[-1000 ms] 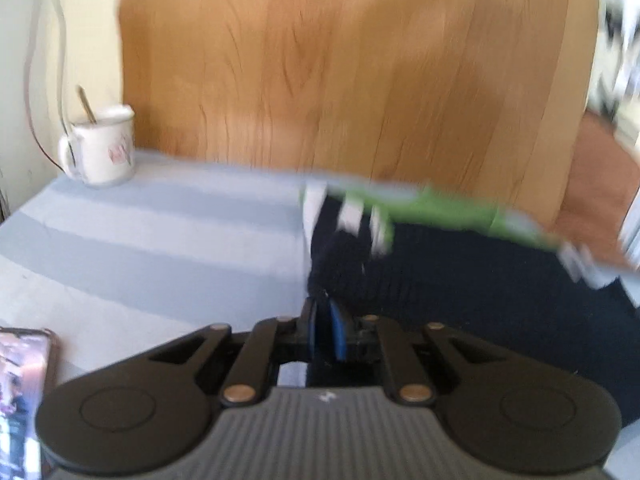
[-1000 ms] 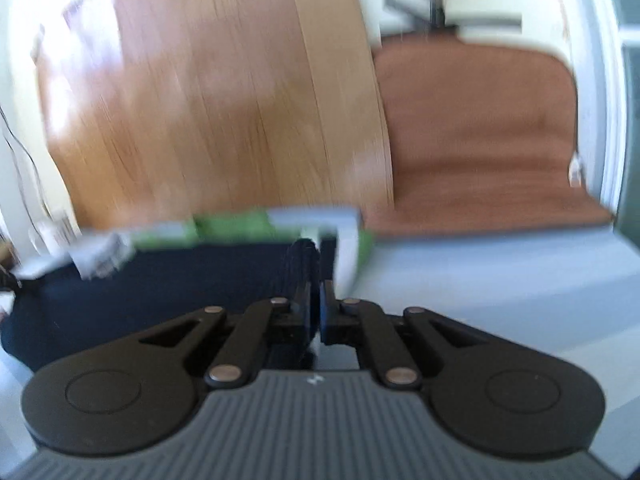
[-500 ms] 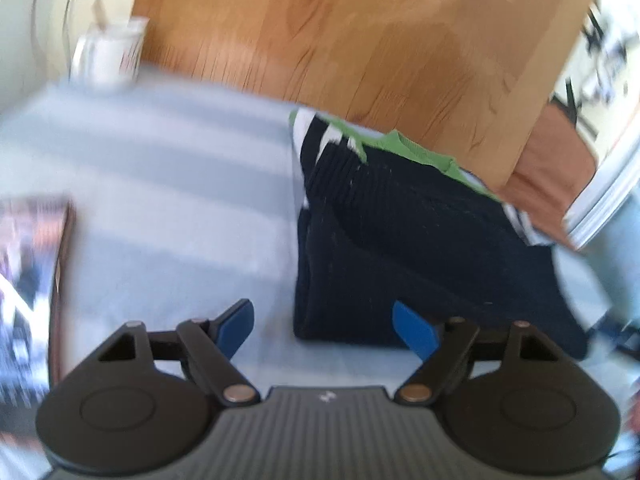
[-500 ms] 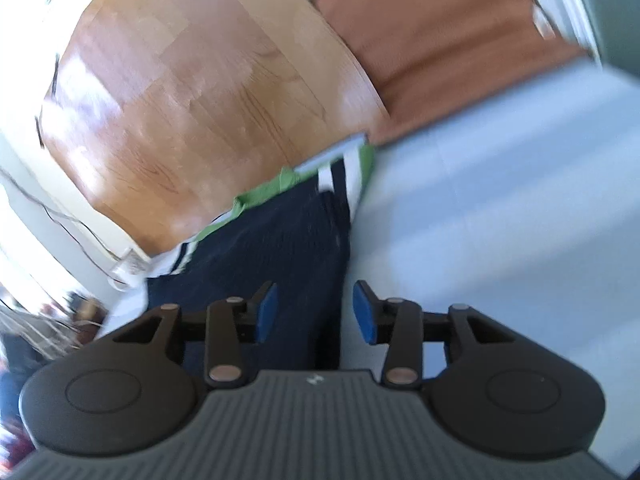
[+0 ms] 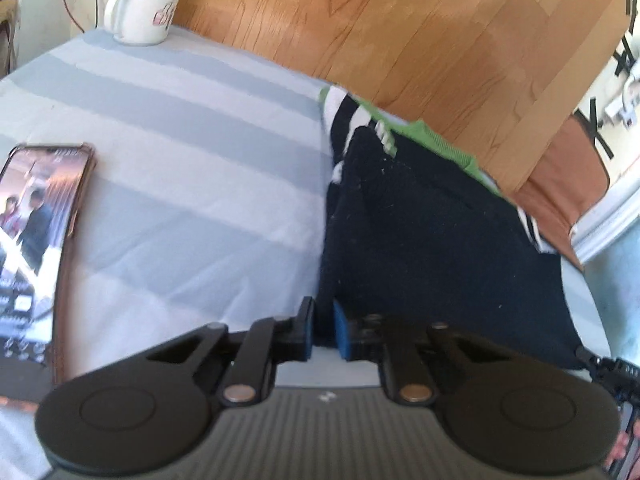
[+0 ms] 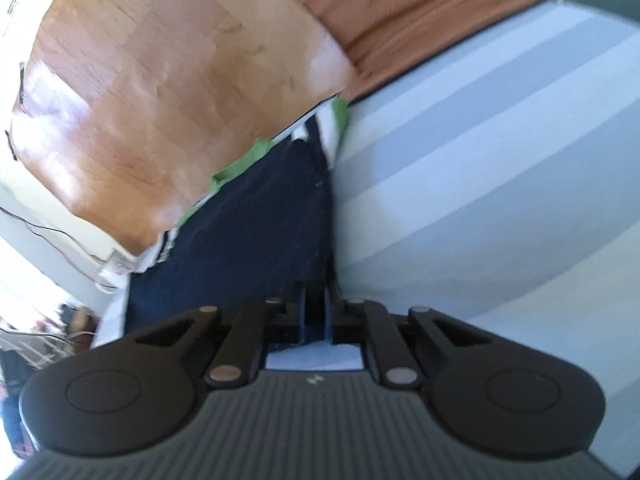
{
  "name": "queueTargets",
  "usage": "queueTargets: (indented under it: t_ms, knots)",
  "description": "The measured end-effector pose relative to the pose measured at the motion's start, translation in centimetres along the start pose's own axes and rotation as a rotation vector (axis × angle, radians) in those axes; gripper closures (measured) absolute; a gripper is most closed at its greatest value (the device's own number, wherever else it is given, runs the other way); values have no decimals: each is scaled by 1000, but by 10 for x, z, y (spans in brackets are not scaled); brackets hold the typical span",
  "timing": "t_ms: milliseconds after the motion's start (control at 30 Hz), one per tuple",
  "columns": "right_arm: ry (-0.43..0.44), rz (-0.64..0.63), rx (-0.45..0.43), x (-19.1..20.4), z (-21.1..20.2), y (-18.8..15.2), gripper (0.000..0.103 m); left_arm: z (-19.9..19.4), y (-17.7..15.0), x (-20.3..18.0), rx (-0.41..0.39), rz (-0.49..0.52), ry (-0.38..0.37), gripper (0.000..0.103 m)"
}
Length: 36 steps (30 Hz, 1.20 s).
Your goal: Fold small clothes
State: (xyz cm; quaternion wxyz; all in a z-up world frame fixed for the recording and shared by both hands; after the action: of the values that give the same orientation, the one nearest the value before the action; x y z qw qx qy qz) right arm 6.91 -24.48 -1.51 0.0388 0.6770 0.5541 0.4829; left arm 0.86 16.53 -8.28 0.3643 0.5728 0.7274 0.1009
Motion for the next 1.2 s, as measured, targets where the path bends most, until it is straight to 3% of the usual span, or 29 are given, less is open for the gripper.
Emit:
queueTargets:
  t_ms: [167, 233, 333, 467, 567, 633, 700, 767, 833, 967, 1067, 1133, 1167, 1200]
  knots:
    - [30, 56, 3, -4, 0, 1, 87, -4, 1, -5, 4, 27, 8, 78]
    - [9, 30, -35, -8, -12, 9, 86, -17, 8, -4, -37, 50, 26, 62]
    - [-25, -39, -103, -9, -26, 31, 83, -43, 33, 1, -139, 30, 28, 60]
    - [26, -94, -119, 10, -12, 62, 83, -43, 67, -28, -186, 96, -11, 62]
    - [52, -171, -79, 32, 20, 73, 83, -12, 83, -63, -167, 218, -14, 62]
    - [31, -226, -35, 40, 43, 80, 83, 19, 92, -74, -101, 258, 12, 63]
    - [35, -293, -9, 47, 59, 94, 81, 36, 110, -84, -83, 306, 43, 62]
    - [39, -352, 2, 51, 78, 116, 62, 51, 140, -93, -115, 382, 99, 52]
    - [33, -378, 6, 56, 103, 139, 52, 71, 169, -95, -126, 410, 164, 47]
    - [17, -388, 52, 60, 170, 179, 42, 131, 209, -89, -99, 468, 287, 42]
    - [53, -353, 131, 70, 223, 189, 37, 175, 217, -84, -26, 485, 272, 36]
    - [70, -392, 188, 80, 256, 183, 30, 195, 217, -84, -1, 500, 262, 23]
    - [69, -419, 217, 84, 271, 179, 29, 205, 217, -83, 0, 510, 273, 26]
    - [59, -443, 240, 87, 282, 174, 29, 213, 216, -82, 18, 513, 275, 41]
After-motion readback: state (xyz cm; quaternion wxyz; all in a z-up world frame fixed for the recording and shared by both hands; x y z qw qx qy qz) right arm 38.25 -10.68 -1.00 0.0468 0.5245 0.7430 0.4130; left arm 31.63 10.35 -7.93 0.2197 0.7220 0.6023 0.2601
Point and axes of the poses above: each gripper's, at about its wrist camera, not at the fingertips, and z roughly the way its jaws point, x to its left, y to its top, the point moved 9 cm from there along z, roughly the way its jaws point, and after that the axes turned 1 degree about y, right-handed, at the moved point
